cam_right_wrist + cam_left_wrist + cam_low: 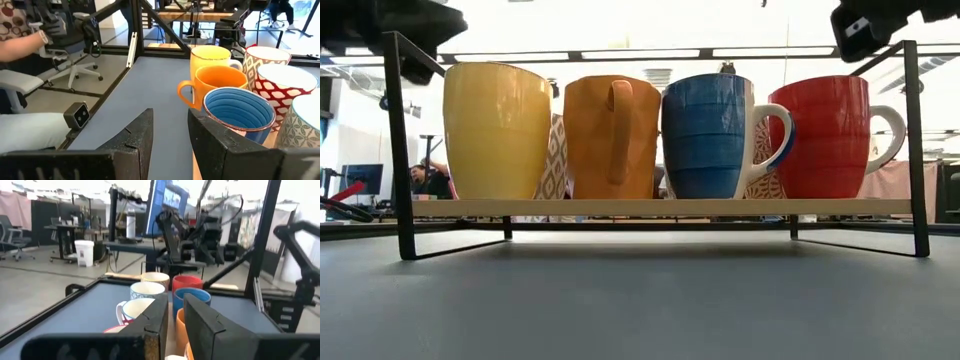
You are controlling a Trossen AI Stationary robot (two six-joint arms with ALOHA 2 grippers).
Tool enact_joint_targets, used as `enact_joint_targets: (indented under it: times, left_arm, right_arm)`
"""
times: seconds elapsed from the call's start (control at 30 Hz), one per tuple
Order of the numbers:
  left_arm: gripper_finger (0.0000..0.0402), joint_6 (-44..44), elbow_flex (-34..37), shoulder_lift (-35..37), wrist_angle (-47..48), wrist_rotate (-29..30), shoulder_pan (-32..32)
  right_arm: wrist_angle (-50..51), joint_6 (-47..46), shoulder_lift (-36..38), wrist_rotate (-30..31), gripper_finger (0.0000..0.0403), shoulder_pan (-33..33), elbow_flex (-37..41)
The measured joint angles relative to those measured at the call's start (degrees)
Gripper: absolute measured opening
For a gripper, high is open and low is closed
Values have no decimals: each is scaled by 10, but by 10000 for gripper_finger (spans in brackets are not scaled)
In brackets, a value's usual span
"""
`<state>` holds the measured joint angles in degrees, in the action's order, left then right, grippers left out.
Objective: Place coffee mugs
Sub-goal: Return to Home Position
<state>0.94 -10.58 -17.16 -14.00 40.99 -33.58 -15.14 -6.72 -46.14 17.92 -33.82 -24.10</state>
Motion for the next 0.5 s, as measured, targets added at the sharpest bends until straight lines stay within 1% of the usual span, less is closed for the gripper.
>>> enact_joint_targets:
  times: [0.17, 0.3, 0.4, 0.5]
  left_arm:
    - [42, -17, 43, 60, -20, 0, 0]
    - [42, -29, 63, 97, -19, 0, 0]
    - [42, -36, 72, 119, -19, 0, 0]
    - [42, -37, 83, 137, -19, 0, 0]
  right_arm:
    - [-44, -2, 0, 1, 112, 0, 35]
    - [-146, 4, 1, 1, 112, 0, 85]
    - [-223, 9, 1, -10, 112, 0, 124]
    - [-275, -2, 1, -20, 112, 0, 157]
